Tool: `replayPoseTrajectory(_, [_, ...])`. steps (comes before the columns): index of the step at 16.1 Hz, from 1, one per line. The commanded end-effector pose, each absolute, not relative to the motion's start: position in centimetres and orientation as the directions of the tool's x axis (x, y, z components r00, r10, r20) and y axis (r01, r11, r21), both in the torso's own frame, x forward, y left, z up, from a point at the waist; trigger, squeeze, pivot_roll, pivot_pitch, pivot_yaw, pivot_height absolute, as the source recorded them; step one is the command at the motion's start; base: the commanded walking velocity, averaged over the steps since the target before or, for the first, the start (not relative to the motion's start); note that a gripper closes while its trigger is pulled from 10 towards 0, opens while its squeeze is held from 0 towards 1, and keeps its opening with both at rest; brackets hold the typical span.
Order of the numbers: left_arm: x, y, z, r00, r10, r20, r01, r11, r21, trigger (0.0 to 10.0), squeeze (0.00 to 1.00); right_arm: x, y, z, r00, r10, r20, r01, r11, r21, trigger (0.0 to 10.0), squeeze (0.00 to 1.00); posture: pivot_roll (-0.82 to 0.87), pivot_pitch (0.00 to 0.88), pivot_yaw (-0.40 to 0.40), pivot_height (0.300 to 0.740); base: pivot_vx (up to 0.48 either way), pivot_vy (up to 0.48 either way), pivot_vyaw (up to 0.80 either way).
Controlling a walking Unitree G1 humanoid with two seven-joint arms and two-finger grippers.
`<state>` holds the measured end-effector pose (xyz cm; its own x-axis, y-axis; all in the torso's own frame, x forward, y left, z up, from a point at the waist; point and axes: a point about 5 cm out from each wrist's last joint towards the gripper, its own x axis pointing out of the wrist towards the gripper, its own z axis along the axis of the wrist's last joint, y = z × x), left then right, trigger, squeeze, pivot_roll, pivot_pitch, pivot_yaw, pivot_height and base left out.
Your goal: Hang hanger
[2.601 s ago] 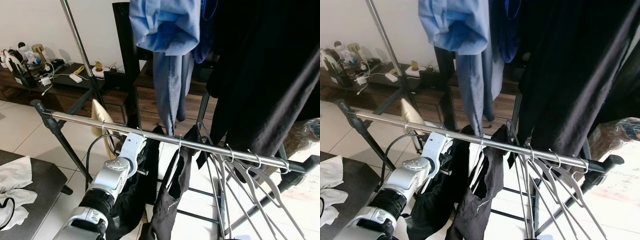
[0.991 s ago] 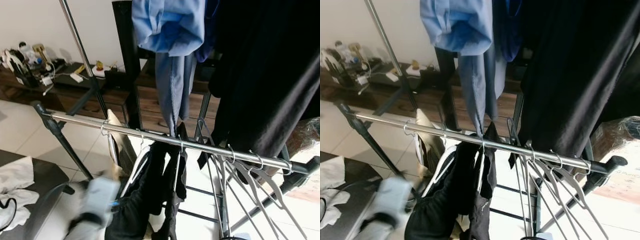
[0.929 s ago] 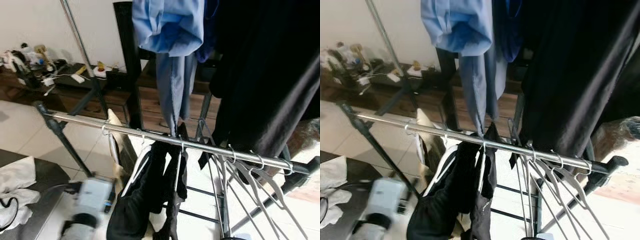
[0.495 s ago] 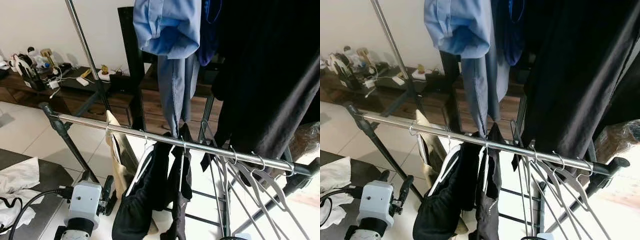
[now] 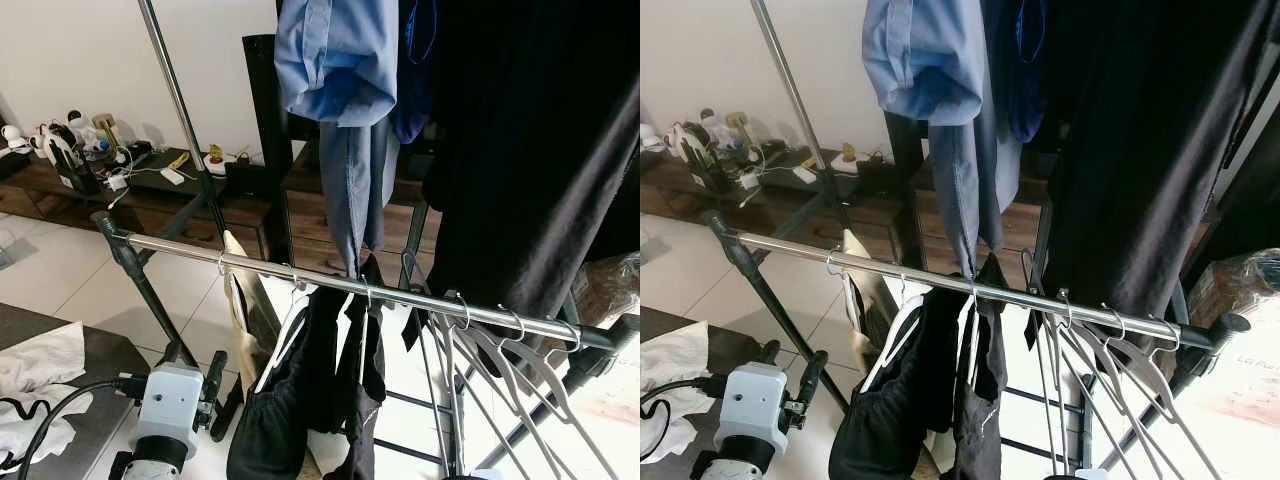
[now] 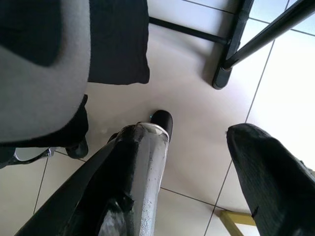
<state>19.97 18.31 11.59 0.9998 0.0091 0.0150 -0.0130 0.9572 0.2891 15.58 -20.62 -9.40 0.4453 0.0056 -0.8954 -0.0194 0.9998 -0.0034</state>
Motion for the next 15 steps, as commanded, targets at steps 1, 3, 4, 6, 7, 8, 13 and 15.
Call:
replayPoseTrajectory(1, [20.0,18.7,11.3,1.000,0.008,0.006,-0.010,0.957,0.290,10.0,0.00,15.1,-20.5,-9.6,0.433,0.005,-0.902,-0.001,1.000,0.005,10.0,0.00,0.02,0.035,0.016,0.740,0.000,0.000,0.00])
replayPoseTrajectory(3, [20.1,18.7,11.3,1.000,0.011,0.005,-0.012,0.957,0.291,10.0,0.00,15.1,-20.5,-9.6,0.433,0.005,-0.902,-0.002,1.000,0.004,10.0,0.00,0.02,0.040,0.014,0.740,0.000,0.000,0.00])
replayPoseTrajectory(4, [20.2,18.8,11.2,1.000,0.013,0.004,-0.014,0.956,0.292,10.0,0.00,15.2,-20.5,-9.6,0.433,0.005,-0.902,-0.004,1.000,0.004,10.0,0.00,0.02,0.044,0.014,0.740,0.000,0.000,0.00])
replayPoseTrajectory(6, [20.3,18.8,11.2,1.000,0.016,0.001,-0.016,0.957,0.291,10.0,0.00,15.2,-20.5,-9.6,0.433,0.007,-0.902,-0.005,1.000,0.005,10.0,0.00,0.01,0.048,0.013,0.740,0.000,0.000,0.00])
replayPoseTrajectory(7, [20.3,18.8,11.1,1.000,0.017,0.000,-0.016,0.957,0.289,10.0,0.00,15.2,-20.6,-9.6,0.433,0.007,-0.902,-0.005,1.000,0.005,10.0,0.00,0.02,0.050,0.012,0.740,0.000,0.000,0.00])
replayPoseTrajectory(8, [20.4,18.9,10.9,1.000,0.026,-0.011,-0.022,0.958,0.286,10.0,0.00,15.2,-20.6,-9.6,0.432,0.007,-0.902,-0.006,1.000,0.005,10.0,0.00,0.02,0.052,0.011,0.740,0.000,0.000,0.00])
replayPoseTrajectory(13, [18.7,25.8,5.3,0.840,0.457,-0.295,-0.348,0.868,0.353,10.0,0.00,15.4,-20.5,-9.5,0.433,0.010,-0.901,-0.010,1.000,0.006,10.0,0.00,0.01,0.054,0.012,0.740,0.000,0.000,0.00])
replayPoseTrajectory(15, [17.3,28.3,2.1,0.745,0.498,-0.445,-0.380,0.864,0.330,10.0,0.00,15.4,-20.4,-9.5,0.435,0.001,-0.900,0.009,1.000,0.005,10.0,0.00,0.02,0.048,0.016,0.740,0.000,0.000,0.00])
